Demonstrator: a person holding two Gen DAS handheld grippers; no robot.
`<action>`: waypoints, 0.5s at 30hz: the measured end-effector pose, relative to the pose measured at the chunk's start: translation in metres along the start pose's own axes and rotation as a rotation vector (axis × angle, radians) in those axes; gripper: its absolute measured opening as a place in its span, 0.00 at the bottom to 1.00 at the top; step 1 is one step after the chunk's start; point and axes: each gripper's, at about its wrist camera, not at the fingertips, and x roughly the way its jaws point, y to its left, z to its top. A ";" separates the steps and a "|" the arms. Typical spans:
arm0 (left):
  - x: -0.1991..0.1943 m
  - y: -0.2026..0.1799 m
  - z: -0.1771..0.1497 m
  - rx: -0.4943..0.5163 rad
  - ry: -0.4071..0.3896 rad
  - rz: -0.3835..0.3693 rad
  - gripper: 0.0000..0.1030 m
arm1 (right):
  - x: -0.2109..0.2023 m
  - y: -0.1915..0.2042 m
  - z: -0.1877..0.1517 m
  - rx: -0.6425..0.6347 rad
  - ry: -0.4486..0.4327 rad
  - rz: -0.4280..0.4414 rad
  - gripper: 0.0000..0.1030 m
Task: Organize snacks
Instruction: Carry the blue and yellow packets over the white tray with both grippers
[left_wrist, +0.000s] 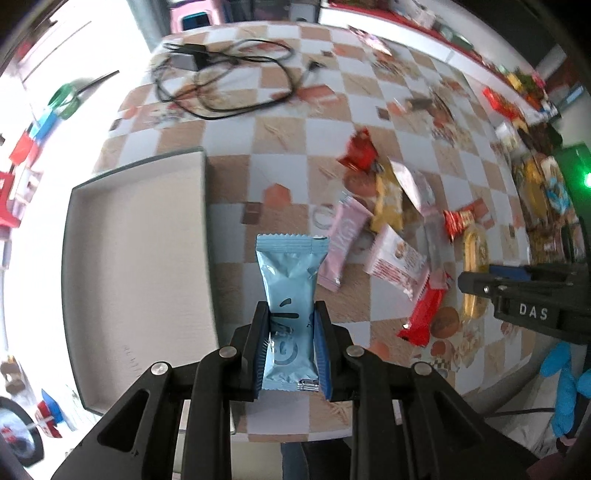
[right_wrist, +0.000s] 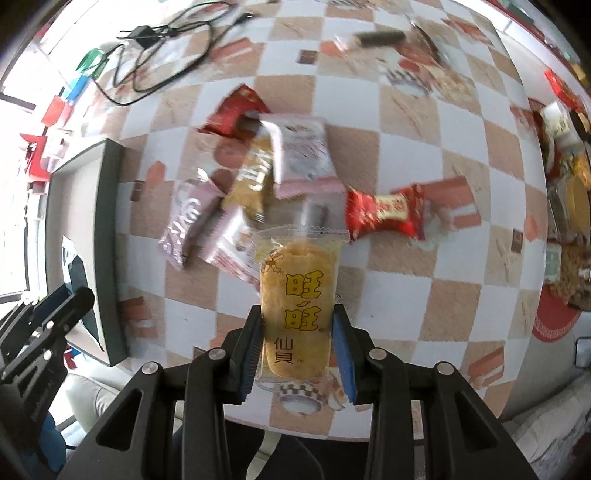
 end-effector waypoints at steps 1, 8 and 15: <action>-0.002 0.007 0.000 -0.025 -0.009 -0.005 0.24 | -0.001 0.004 0.002 -0.008 -0.005 0.001 0.37; -0.013 0.064 -0.009 -0.173 -0.033 -0.041 0.24 | -0.010 0.017 -0.007 -0.048 -0.013 0.024 0.37; -0.018 0.103 -0.026 -0.267 -0.045 -0.062 0.24 | -0.004 0.037 -0.006 -0.098 -0.007 0.045 0.37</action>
